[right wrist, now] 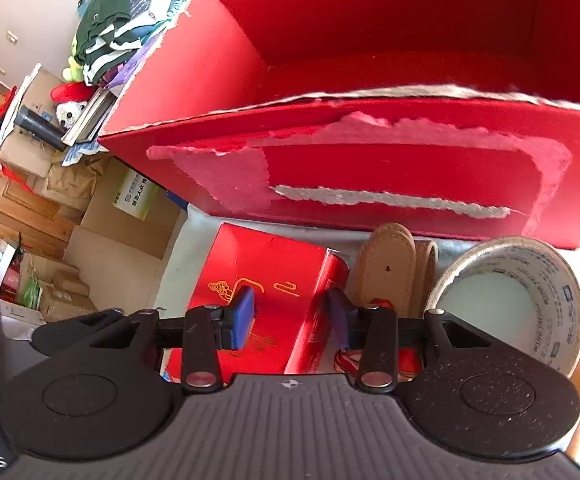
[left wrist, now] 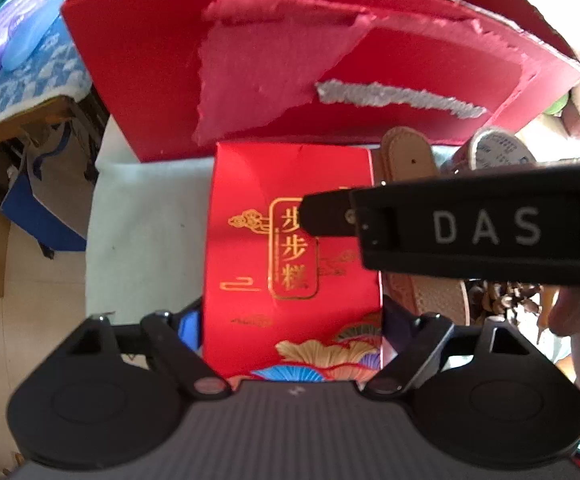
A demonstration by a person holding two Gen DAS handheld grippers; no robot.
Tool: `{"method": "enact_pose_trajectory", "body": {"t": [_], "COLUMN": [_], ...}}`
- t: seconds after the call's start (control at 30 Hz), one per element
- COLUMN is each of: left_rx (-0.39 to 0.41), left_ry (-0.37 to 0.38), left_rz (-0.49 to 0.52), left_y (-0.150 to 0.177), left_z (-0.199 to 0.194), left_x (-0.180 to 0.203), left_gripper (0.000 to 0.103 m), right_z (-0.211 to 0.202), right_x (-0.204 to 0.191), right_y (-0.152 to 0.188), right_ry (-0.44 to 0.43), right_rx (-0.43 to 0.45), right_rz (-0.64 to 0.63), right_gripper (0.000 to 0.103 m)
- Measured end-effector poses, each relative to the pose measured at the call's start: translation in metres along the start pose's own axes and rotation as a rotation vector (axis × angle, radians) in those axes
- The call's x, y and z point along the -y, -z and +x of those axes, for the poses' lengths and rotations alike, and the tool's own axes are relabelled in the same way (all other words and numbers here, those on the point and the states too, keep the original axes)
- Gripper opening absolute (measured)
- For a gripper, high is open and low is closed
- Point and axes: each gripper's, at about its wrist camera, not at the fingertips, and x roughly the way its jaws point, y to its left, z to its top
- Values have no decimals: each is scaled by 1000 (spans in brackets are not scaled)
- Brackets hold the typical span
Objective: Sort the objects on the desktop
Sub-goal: 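Lift the red gift box with the right gripper over the red box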
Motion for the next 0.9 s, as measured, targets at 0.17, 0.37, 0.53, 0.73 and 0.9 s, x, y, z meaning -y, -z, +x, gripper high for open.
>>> {"method": "enact_pose_trajectory", "body": {"t": [0.17, 0.37, 0.53, 0.73, 0.9], "left_rx": [24, 49, 70, 121, 182], "left_ry": [-7, -28, -61, -112, -158], "left_rz": [-1, 2, -1, -54, -117], "left_y": [-2, 1, 4, -2, -1], "left_z": [0, -4, -16, -46, -80], "left_x": [-3, -1, 3, 20, 41], "left_gripper": [84, 83, 83, 83, 83], "right_z": [8, 12, 4, -21, -51], "right_x": [-4, -6, -4, -8, -15], "right_y": [-7, -10, -13, -20, -24], "right_ry": [27, 21, -37, -126, -199], "right_rx": [4, -2, -17, -4, 47], "right_rz": [-40, -74, -100, -208, -304], "right_gripper": [53, 53, 51, 49, 49]}}
